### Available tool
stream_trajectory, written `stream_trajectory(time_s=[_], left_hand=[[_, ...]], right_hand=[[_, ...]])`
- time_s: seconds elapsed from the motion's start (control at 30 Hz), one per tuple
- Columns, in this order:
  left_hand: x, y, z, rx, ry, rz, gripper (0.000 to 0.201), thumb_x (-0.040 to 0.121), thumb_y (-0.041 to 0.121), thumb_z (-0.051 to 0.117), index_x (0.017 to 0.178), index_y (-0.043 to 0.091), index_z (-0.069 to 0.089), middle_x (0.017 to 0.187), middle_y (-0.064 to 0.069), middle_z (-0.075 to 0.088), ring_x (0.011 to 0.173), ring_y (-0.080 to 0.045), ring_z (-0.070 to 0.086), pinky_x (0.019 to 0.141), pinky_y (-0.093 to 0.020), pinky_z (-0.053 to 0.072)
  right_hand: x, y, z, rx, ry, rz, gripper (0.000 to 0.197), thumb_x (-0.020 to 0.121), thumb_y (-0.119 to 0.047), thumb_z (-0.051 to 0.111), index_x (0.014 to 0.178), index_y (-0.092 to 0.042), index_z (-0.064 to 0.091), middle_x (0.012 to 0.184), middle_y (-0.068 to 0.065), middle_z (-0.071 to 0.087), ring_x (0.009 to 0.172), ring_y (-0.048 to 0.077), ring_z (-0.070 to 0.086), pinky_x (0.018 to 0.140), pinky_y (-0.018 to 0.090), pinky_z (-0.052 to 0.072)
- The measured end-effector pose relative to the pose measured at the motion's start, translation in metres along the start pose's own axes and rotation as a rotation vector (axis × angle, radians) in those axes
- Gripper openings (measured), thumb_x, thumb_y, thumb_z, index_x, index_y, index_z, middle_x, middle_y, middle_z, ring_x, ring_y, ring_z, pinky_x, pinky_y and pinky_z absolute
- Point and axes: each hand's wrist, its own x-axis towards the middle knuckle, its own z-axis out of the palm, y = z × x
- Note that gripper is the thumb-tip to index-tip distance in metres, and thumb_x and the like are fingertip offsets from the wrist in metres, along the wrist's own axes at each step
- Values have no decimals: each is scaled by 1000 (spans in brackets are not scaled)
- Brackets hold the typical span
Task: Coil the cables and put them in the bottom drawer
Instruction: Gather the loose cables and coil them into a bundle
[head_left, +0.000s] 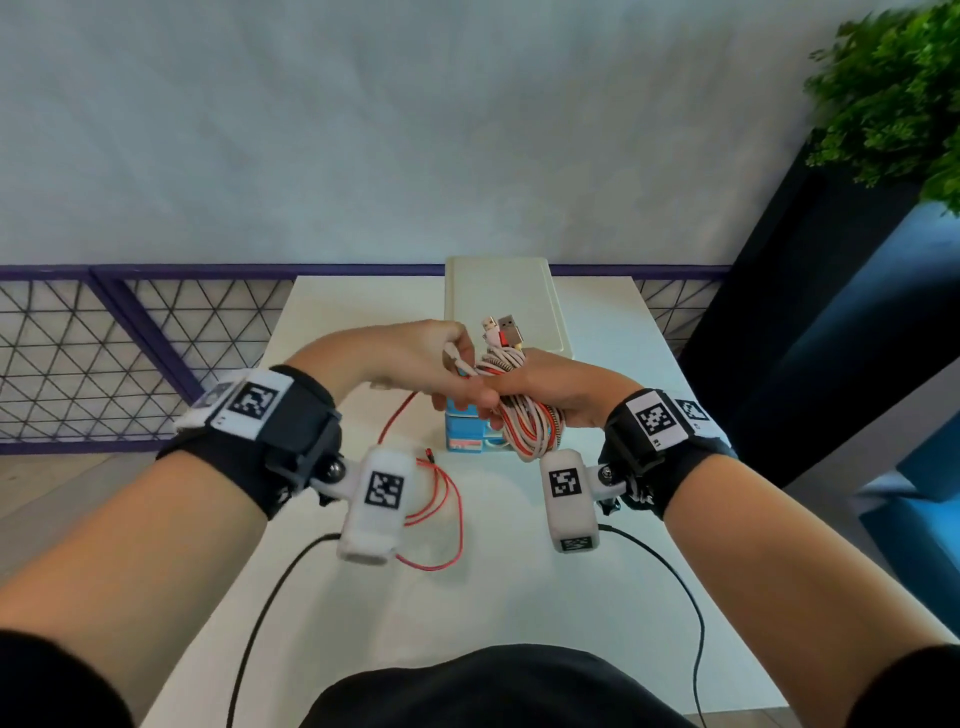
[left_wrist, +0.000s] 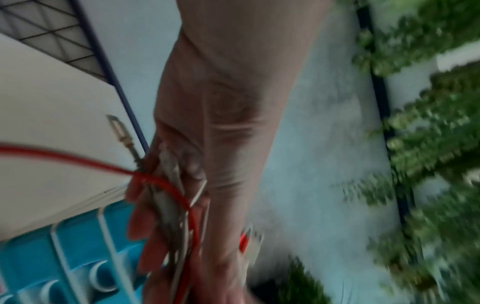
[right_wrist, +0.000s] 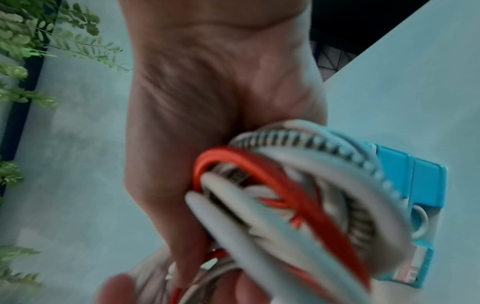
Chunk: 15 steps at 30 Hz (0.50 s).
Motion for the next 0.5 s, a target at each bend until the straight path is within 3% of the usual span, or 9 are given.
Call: stream_trajectory(time_s=[0.1, 0.17, 0.23, 0.3, 0.37, 0.43, 0.5], left_hand=[[-4, -8, -11, -298, -64, -67, 58, 72, 61, 55, 104, 12, 57, 82, -1, 72, 57, -10, 59, 62, -23, 52], [-6, -17, -14, -549, -55, -114, 67, 83, 67, 32, 101, 10, 62, 72, -2, 67, 54, -12, 55, 59, -23, 54], [-6, -25, -12, -738, -39, -162, 70, 91, 63, 19, 96, 9, 63, 61, 0, 57, 48, -12, 50, 64, -27, 55], [-8, -31, -8, -858, -21, -197, 66, 94, 59, 20, 89, 9, 63, 53, 4, 45, 43, -10, 41, 66, -29, 52], [-11, -34, -3, -947, -5, -176, 56, 96, 54, 25, 84, 12, 60, 52, 7, 38, 44, -9, 35, 58, -25, 50], [-14, -33, 2, -973, 27, -106, 41, 100, 42, 32, 86, 13, 59, 56, 6, 37, 47, -9, 34, 55, -22, 48], [-15, -27, 9, -953, 64, -32, 31, 102, 29, 32, 90, 14, 57, 61, 6, 39, 51, -9, 36, 62, -24, 45]], right_hand=[[-1, 4, -7, 81, 15, -14, 10, 91, -19, 62, 88, -10, 61, 72, 5, 63, 62, 16, 60, 61, 29, 54], [0, 6, -12, 183, 38, -24, 8, 91, -18, 62, 86, -11, 61, 71, 4, 62, 62, 17, 60, 61, 30, 53], [2, 9, -18, 273, 86, -35, 9, 91, -17, 62, 84, -12, 63, 71, 4, 62, 61, 17, 60, 60, 30, 53], [4, 13, -22, 334, 151, -35, 10, 91, -18, 62, 84, -10, 63, 72, 5, 62, 58, 16, 60, 57, 29, 54], [4, 18, -24, 377, 216, -34, 11, 91, -17, 62, 86, -9, 62, 72, 6, 61, 55, 15, 60, 56, 29, 55], [4, 21, -24, 428, 273, -31, 9, 92, -16, 61, 87, -8, 61, 72, 7, 62, 56, 15, 62, 61, 32, 59], [6, 24, -21, 466, 316, -37, 8, 92, -14, 61, 87, -8, 61, 72, 7, 64, 58, 16, 65, 67, 37, 59]])
